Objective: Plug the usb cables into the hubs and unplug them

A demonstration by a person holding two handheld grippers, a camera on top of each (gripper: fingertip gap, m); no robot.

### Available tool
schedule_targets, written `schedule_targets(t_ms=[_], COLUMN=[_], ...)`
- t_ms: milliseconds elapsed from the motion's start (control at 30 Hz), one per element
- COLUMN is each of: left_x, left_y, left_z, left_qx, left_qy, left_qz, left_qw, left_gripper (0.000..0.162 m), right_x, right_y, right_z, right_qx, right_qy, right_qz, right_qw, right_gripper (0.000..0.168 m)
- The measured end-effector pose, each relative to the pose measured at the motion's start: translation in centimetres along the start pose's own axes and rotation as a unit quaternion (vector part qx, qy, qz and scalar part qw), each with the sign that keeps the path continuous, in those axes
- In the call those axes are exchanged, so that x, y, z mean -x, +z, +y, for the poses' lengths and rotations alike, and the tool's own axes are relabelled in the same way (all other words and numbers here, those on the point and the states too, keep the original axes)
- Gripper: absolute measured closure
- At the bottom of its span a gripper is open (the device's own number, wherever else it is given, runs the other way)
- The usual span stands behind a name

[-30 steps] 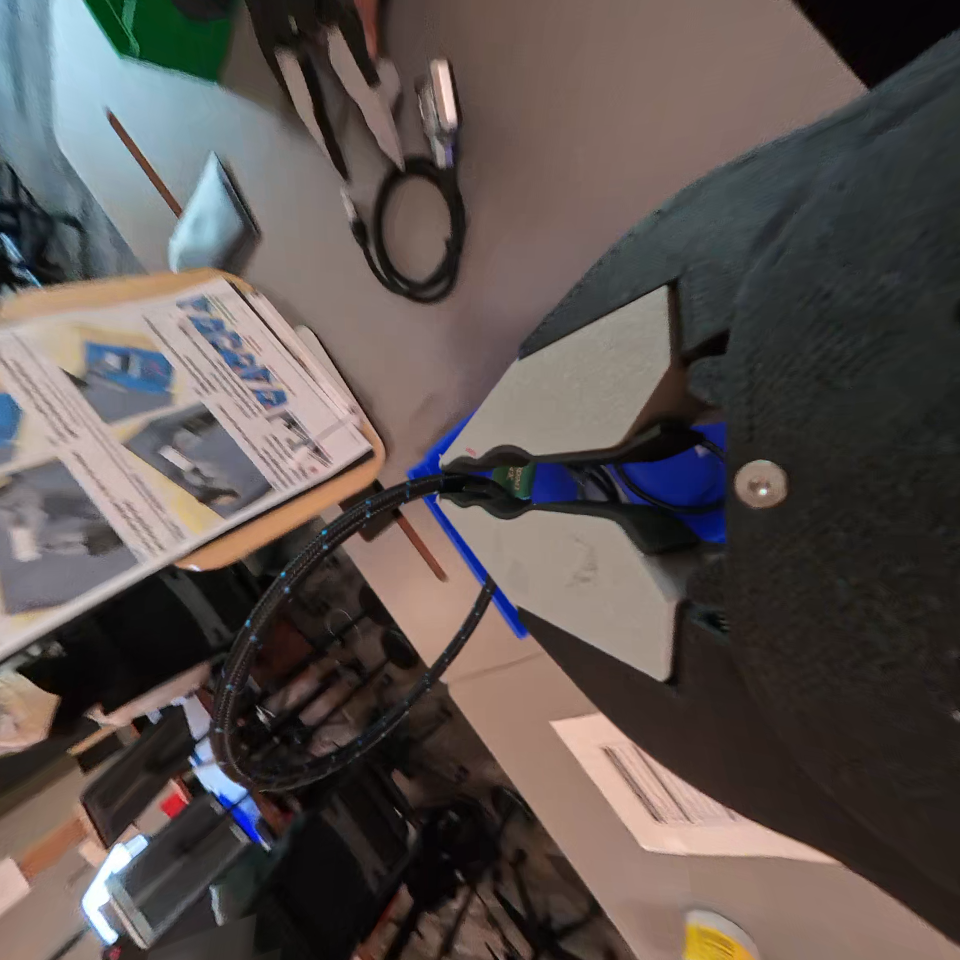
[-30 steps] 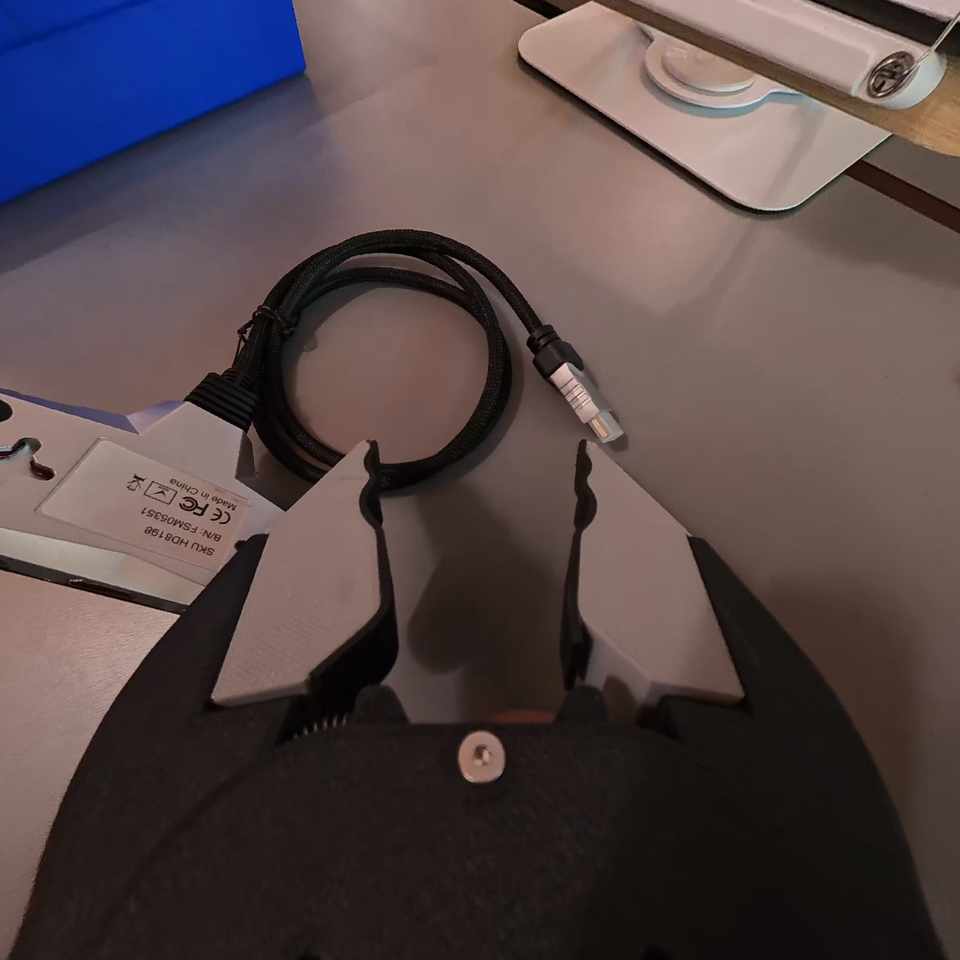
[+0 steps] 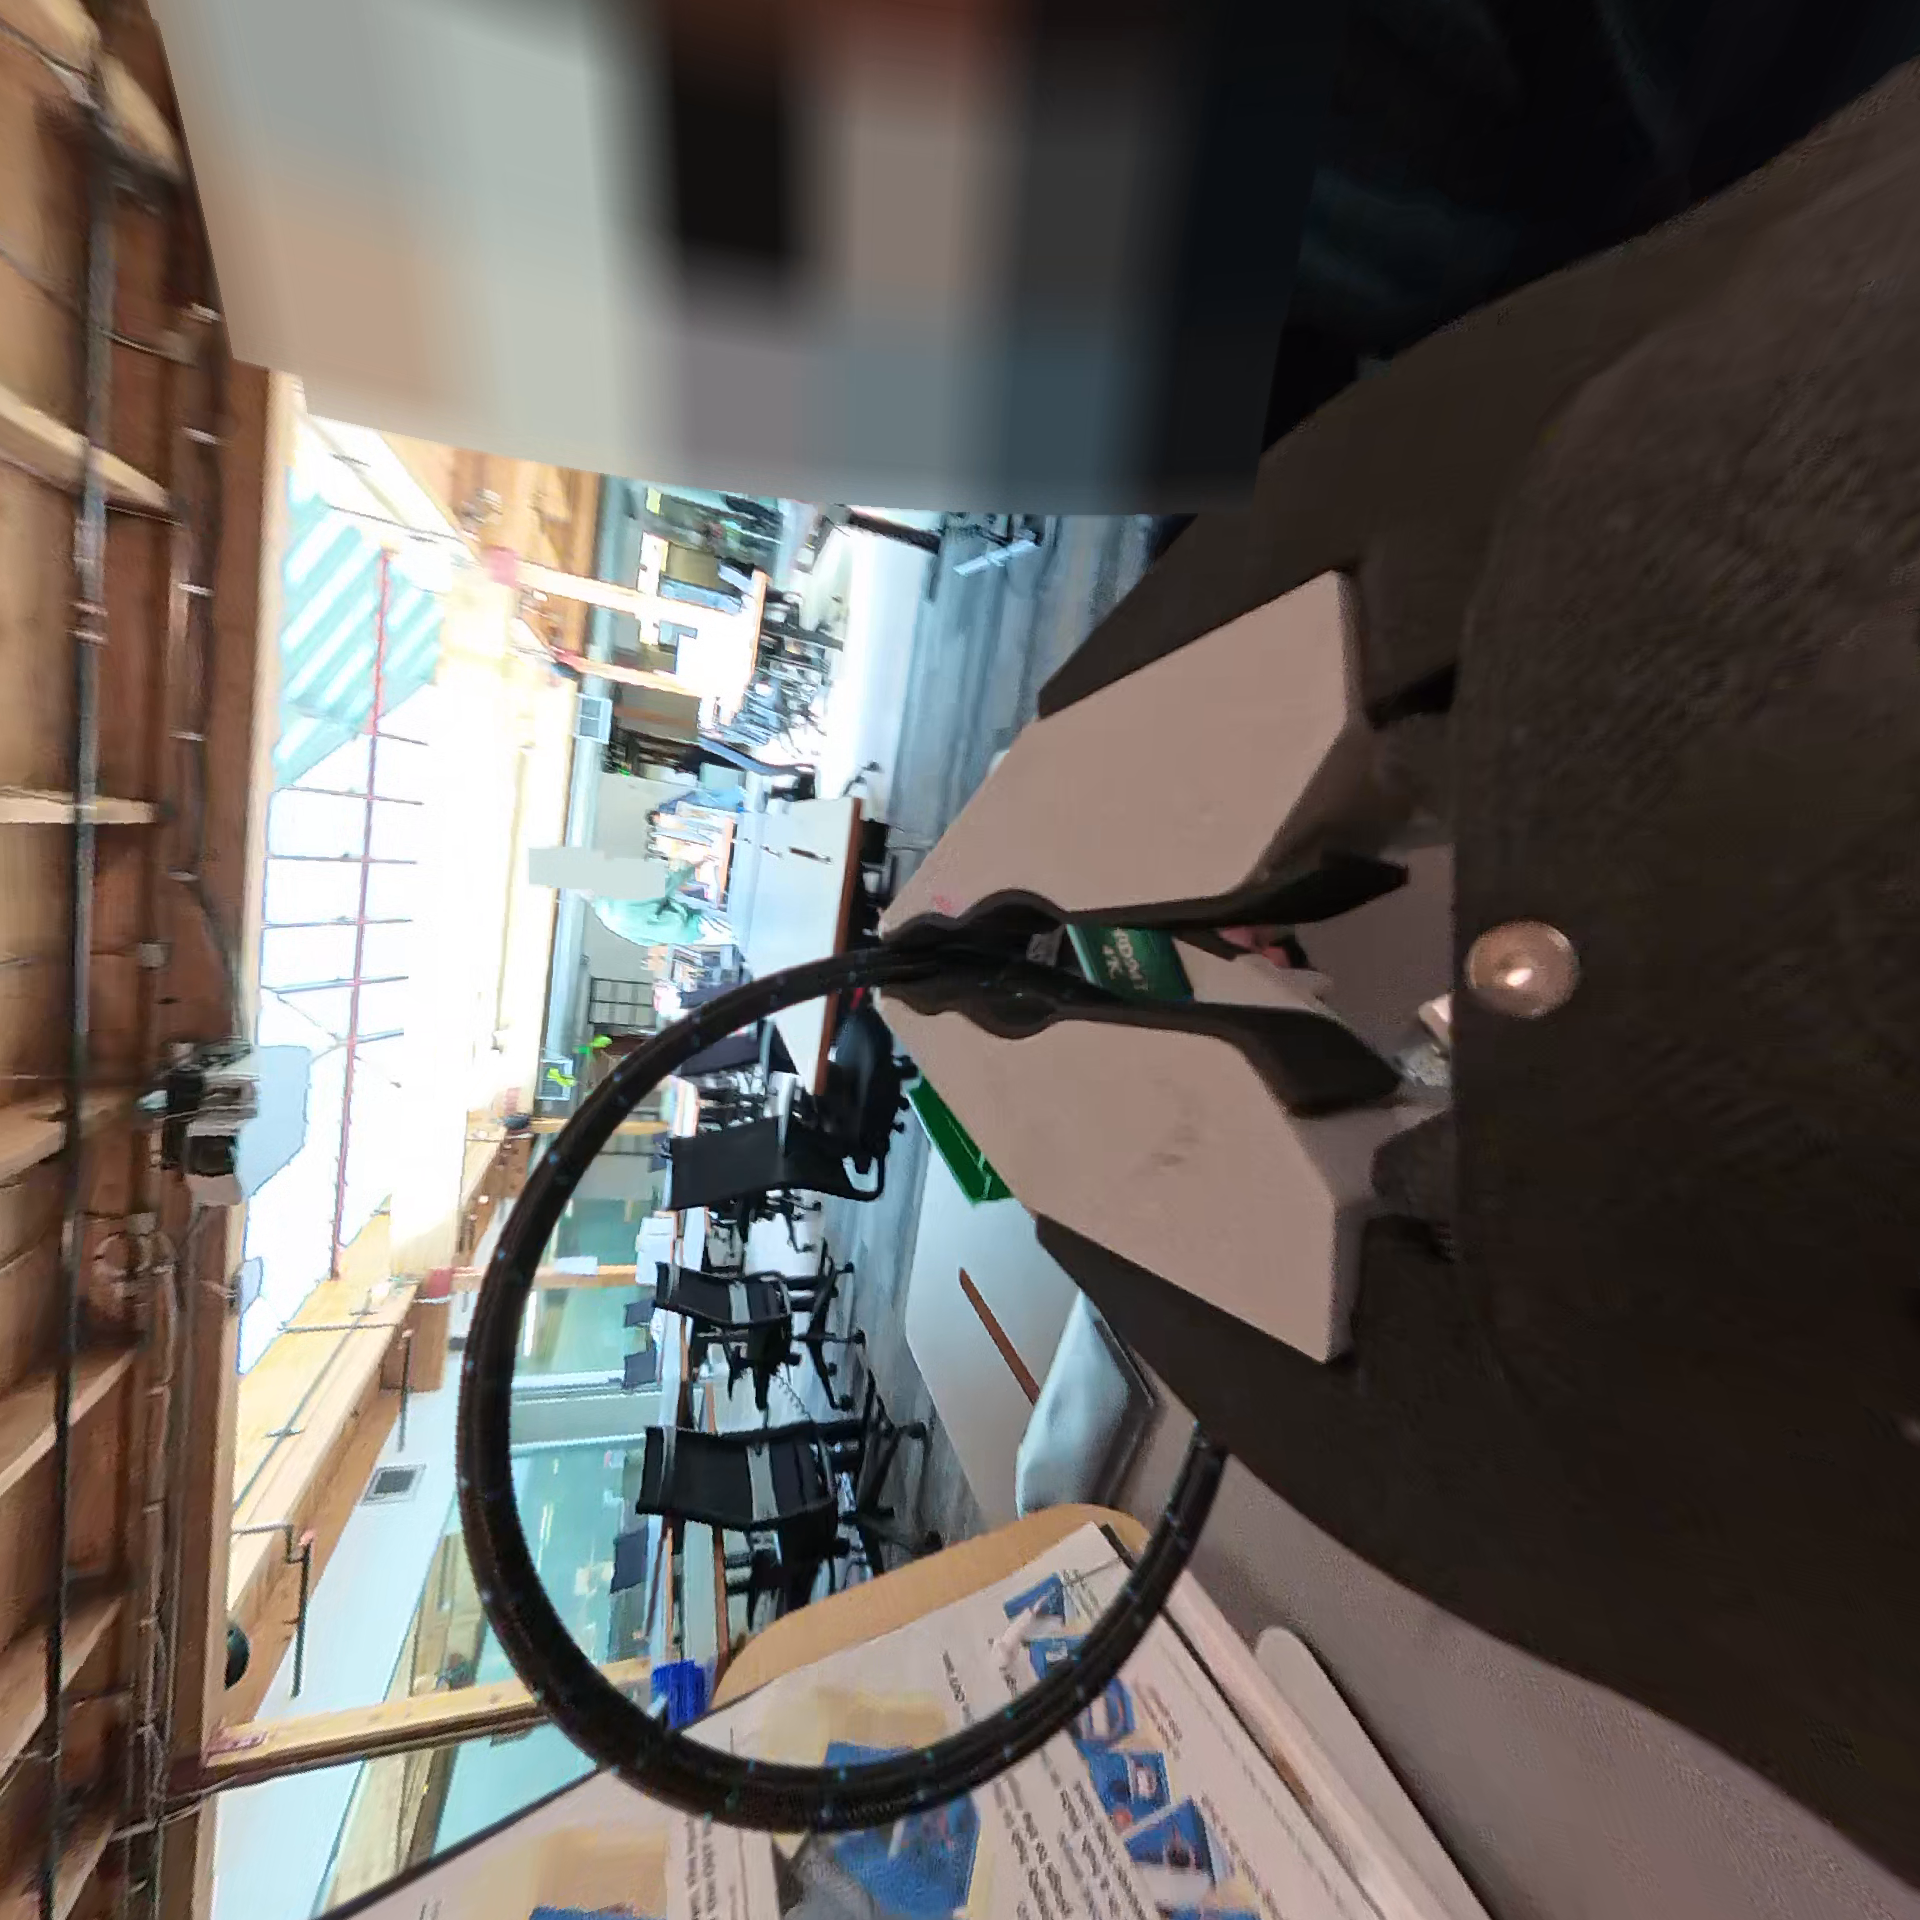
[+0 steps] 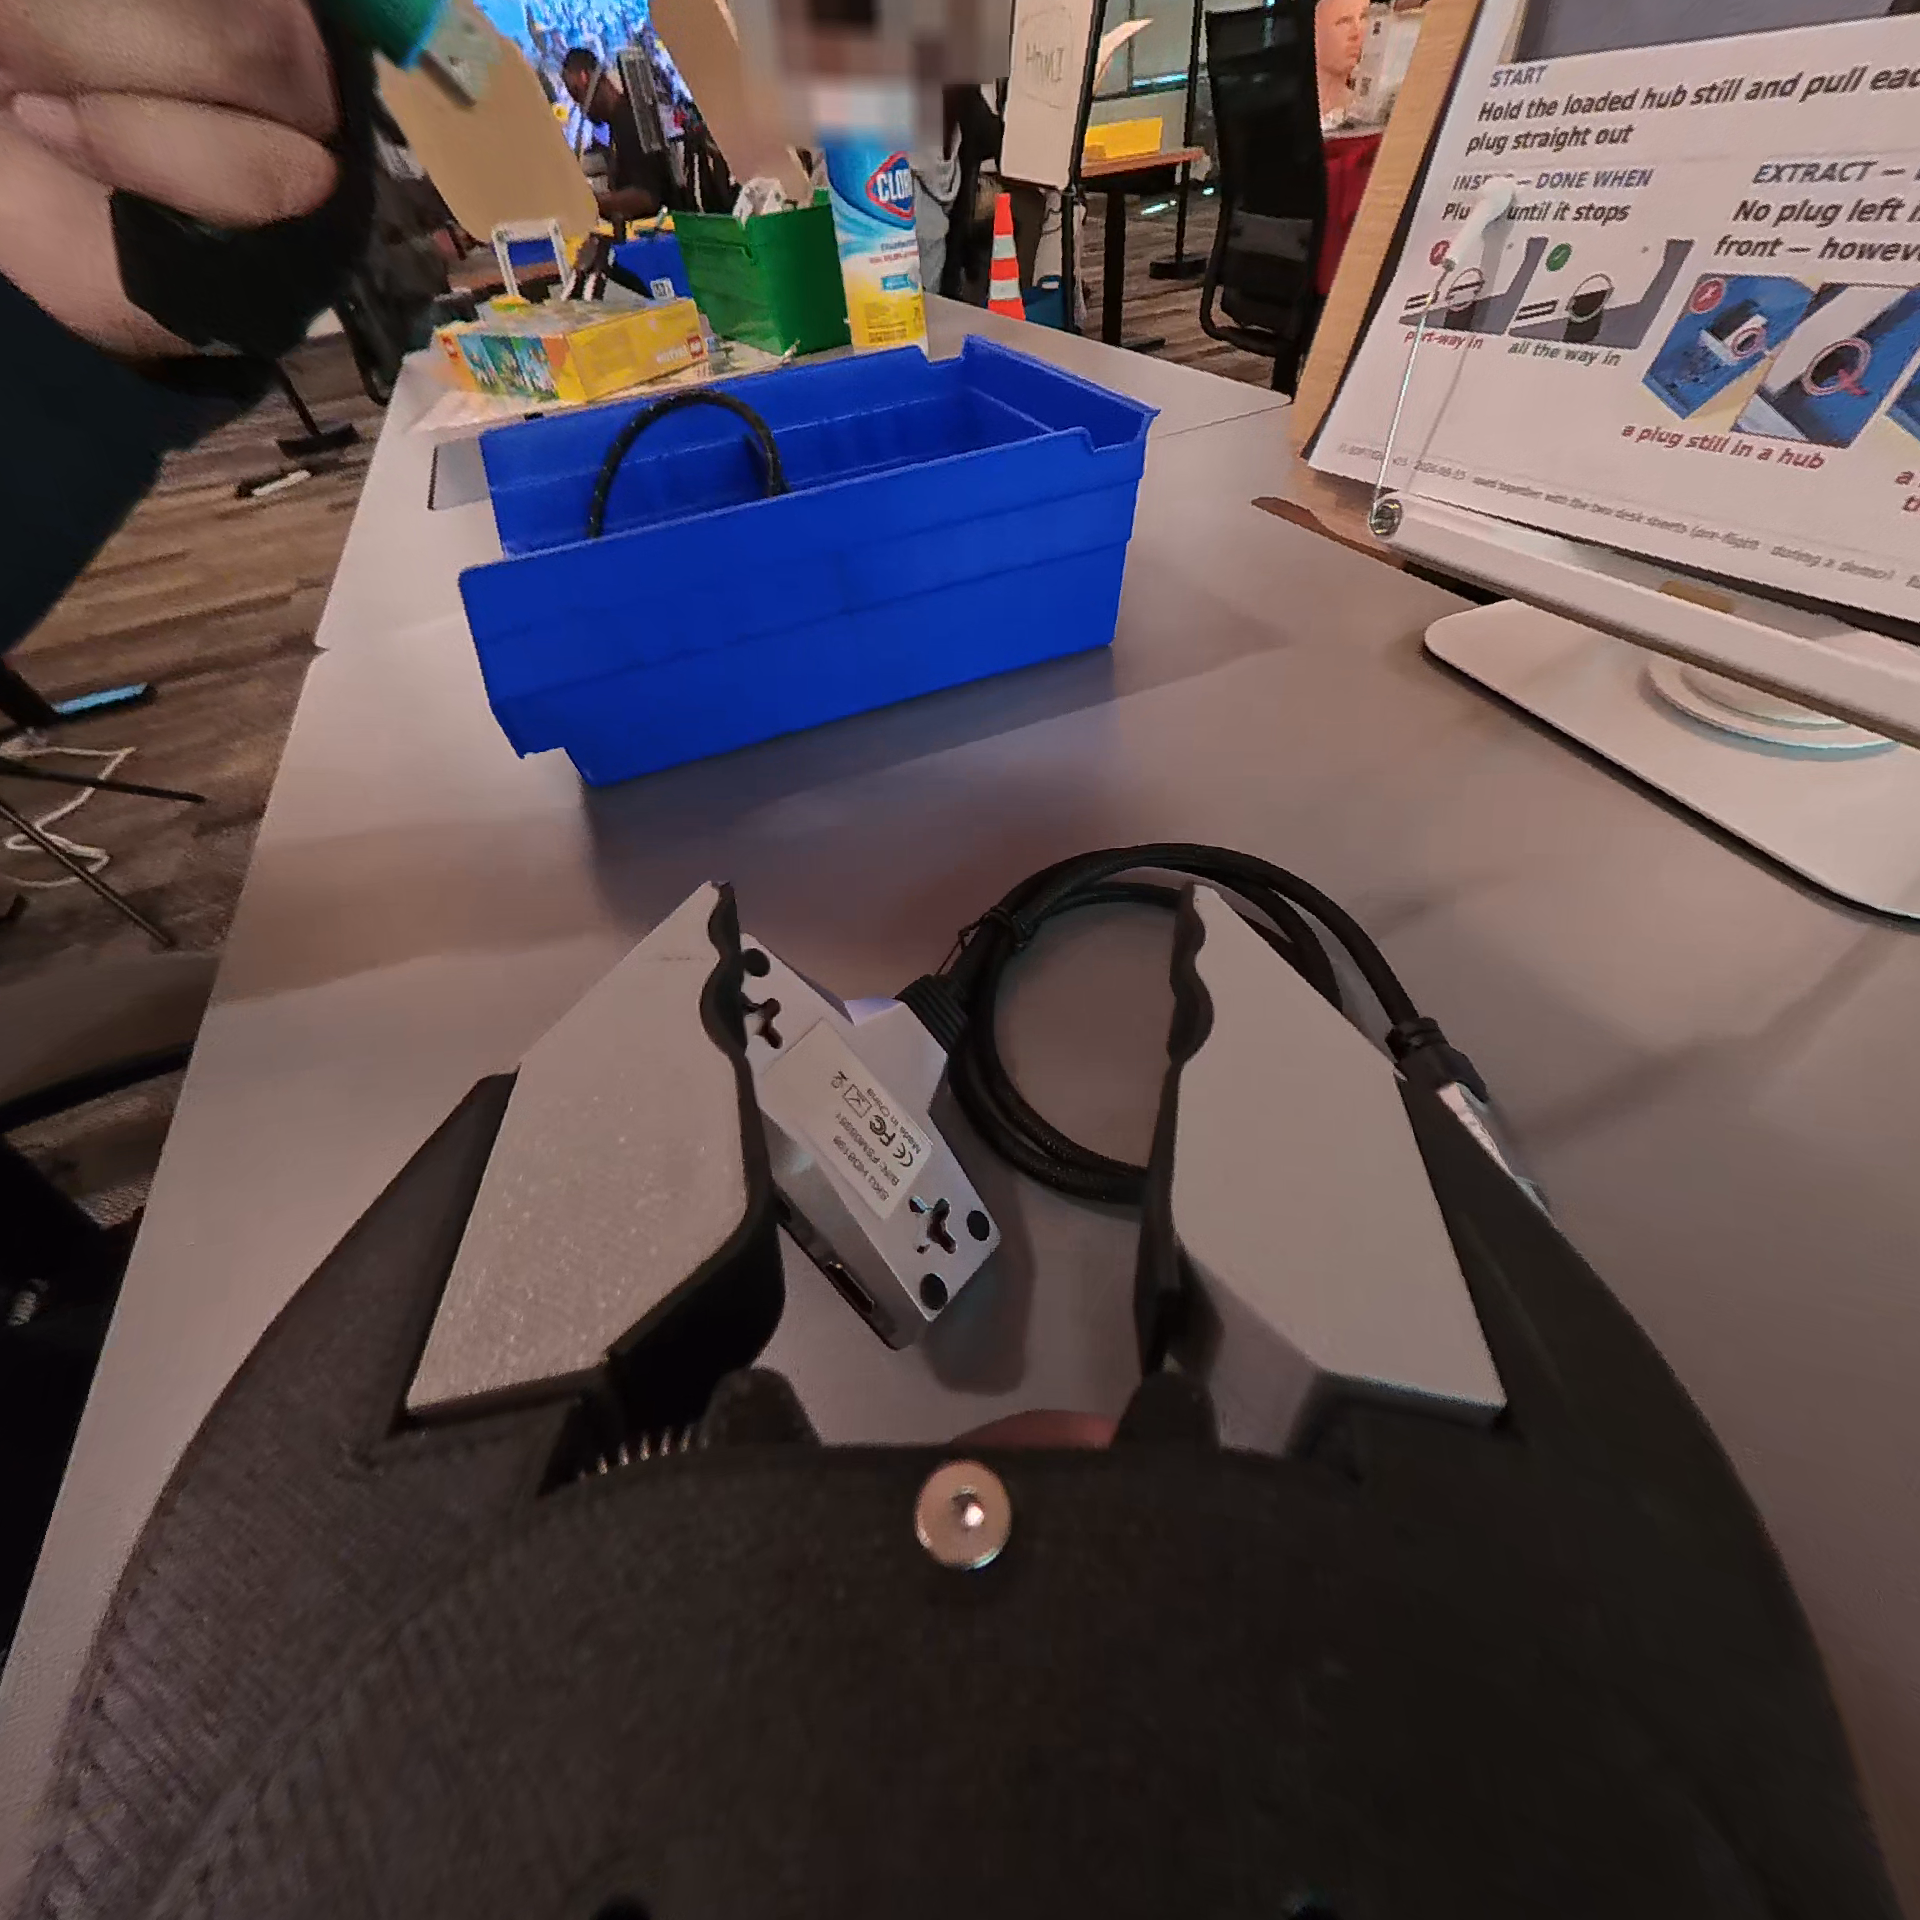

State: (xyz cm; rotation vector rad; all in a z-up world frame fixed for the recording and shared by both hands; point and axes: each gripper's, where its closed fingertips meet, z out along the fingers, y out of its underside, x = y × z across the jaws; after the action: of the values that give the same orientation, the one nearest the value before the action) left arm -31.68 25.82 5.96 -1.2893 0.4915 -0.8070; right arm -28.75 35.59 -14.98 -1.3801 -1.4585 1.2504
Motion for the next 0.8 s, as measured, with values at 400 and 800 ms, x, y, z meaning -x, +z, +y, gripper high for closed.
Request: schedule_targets(t_ms=[400, 800], left_x=[7.0, 4.5], left_y=[2.9, 10.1], left_z=[6.5, 15.5], left_qx=[0.063, 0.223], left_qy=[-0.094, -0.123], left_qz=[-0.166, -0.117], left_qw=[0.980, 0.960], left_gripper=[0.158, 0.158], right_x=[1.4, 0.6], right_y=[0.4, 0.1], right_z=[-0.3, -1.0], right_qx=[-0.004, -0.027], right_qy=[-0.032, -0.051], right_qz=[-0.010, 0.027], right_qw=[0.999, 0.998], right_gripper=[0.083, 0.118])
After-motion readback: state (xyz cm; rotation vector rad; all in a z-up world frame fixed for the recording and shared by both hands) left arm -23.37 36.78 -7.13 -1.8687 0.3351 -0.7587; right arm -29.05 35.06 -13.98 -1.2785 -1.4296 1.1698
